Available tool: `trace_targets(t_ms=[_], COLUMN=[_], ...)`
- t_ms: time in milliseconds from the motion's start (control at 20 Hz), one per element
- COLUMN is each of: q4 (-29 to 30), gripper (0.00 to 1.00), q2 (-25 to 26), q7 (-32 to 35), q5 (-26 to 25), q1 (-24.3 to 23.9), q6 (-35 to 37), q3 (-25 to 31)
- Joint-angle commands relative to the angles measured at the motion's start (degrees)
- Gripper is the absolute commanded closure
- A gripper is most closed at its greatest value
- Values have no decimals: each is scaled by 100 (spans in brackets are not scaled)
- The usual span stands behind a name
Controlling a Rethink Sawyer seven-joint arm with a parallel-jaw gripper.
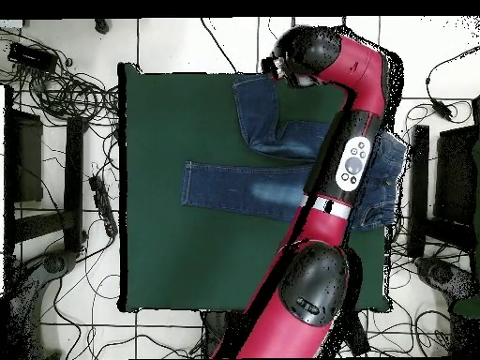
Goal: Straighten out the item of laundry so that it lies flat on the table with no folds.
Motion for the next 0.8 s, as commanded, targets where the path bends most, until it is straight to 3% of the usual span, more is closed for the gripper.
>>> trace_targets(t_ms=[50,250,550,700,800], q4=[-470,-468,-398,-421,-467], gripper=[0,0,0,0,0], q2=[741,817,782,786,815], q7=[406,349,424,431,444], q5=[-1445,-1632,-1895,-2243,-2780], q1=[27,-27,-92,-103,-112], q6=[1266,1299,1474,1535,1569], q3=[2530,2826,2848,2919,2988])
